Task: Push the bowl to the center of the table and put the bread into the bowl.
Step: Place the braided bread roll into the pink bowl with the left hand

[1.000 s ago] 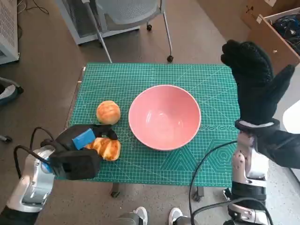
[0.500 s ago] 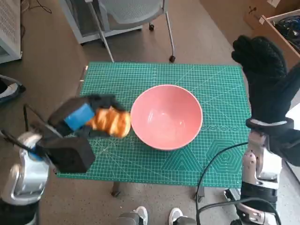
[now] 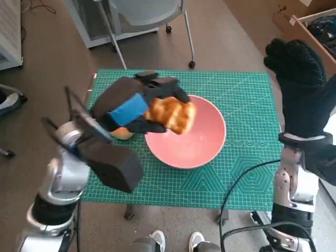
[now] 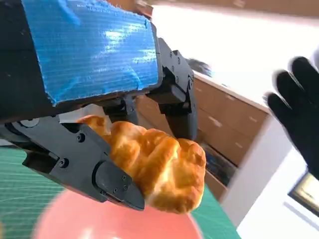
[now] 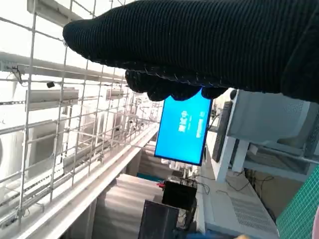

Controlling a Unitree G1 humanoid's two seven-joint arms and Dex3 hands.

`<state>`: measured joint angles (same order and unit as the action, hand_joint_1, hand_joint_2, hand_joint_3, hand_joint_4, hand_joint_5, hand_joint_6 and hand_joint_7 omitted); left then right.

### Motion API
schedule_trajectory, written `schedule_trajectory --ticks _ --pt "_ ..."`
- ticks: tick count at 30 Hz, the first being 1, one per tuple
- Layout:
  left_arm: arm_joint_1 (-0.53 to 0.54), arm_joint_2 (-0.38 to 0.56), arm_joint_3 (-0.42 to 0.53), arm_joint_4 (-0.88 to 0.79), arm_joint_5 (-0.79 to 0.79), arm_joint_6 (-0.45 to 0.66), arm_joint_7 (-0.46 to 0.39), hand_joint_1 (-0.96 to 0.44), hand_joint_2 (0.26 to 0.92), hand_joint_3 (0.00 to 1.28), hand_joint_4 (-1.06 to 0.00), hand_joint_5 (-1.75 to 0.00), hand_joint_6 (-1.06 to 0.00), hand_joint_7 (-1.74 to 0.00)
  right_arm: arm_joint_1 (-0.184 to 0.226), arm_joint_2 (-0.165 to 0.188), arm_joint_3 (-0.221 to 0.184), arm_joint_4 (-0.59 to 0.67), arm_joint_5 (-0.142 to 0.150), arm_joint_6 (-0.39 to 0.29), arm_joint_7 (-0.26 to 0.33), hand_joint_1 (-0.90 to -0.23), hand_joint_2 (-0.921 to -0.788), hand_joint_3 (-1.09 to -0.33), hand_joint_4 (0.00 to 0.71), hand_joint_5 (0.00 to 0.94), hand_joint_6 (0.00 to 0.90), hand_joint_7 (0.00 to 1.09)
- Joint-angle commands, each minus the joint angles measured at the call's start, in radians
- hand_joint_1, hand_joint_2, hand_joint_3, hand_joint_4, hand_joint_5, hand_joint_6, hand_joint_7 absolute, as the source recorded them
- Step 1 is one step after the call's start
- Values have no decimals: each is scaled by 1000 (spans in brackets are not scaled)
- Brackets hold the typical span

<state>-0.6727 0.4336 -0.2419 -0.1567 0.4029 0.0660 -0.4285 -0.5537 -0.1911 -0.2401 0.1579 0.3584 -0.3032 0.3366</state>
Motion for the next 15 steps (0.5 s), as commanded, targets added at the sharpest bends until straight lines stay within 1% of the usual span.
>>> schedule_trajectory --ticks 1,4,5,6,7,8,9,10,11,12,13,14,15 --pt "-64 -39 -49 138 23 -57 20 2 919 44 -710 -1168 -664 -1101 38 5 -8 -4 21 9 6 -506 -921 -567 317 0 143 544" --pt "-84 -64 -63 216 15 -87 17 1 920 60 -694 -1193 -643 -1117 45 4 -10 -11 27 9 8 -505 -921 -567 315 0 149 548" --pt "-90 -72 -68 242 11 -94 13 1 920 78 -674 -1222 -622 -1130 47 4 -11 -12 31 9 9 -502 -921 -567 316 1 151 550" --pt "-94 -80 -73 268 2 -94 -1 1 920 89 -662 -1240 -609 -1138 51 3 -12 -15 35 10 10 -501 -921 -567 316 1 152 550" --pt "-94 -83 -80 286 -7 -86 -25 1 920 114 -621 -1261 -592 -1176 54 3 -14 -18 39 10 10 -500 -921 -567 317 1 153 551" --pt "-94 -84 -84 298 -12 -82 -42 -122 921 193 -458 -1047 -515 -1306 56 3 -15 -20 41 10 10 -500 -921 -567 319 3 154 551" --pt "-94 -84 -86 305 -16 -80 -53 -200 921 249 -377 -860 -461 -1395 57 3 -15 -22 42 10 10 -500 -921 -567 320 3 154 551" --pt "-93 -79 -93 308 -16 -60 -82 -228 921 268 -349 -793 -442 -1426 59 3 -17 -23 46 11 11 -500 -921 -567 321 4 155 551" --pt "-94 -72 -102 310 -14 -34 -117 -181 864 258 -230 -546 -293 -1119 60 2 -20 -22 51 12 13 -501 -921 -566 323 5 156 551" --pt "-94 -66 -107 309 -13 -15 -142 -177 843 241 -184 -437 -239 -973 62 2 -21 -23 54 13 14 -501 -921 -565 324 5 156 551" --pt "-94 -63 -110 308 -12 -3 -159 -174 821 202 -117 -279 -169 -745 63 2 -22 -24 55 13 15 -501 -921 -564 326 6 157 550" --pt "-96 -59 -112 307 -9 11 -174 -171 807 177 -75 -178 -125 -598 63 2 -23 -23 56 14 16 -500 -921 -563 327 6 157 549" --pt "-97 -53 -115 302 -3 23 -188 -185 801 166 -60 -143 -107 -543 64 2 -24 -23 57 13 16 -500 -921 -563 328 6 158 549"
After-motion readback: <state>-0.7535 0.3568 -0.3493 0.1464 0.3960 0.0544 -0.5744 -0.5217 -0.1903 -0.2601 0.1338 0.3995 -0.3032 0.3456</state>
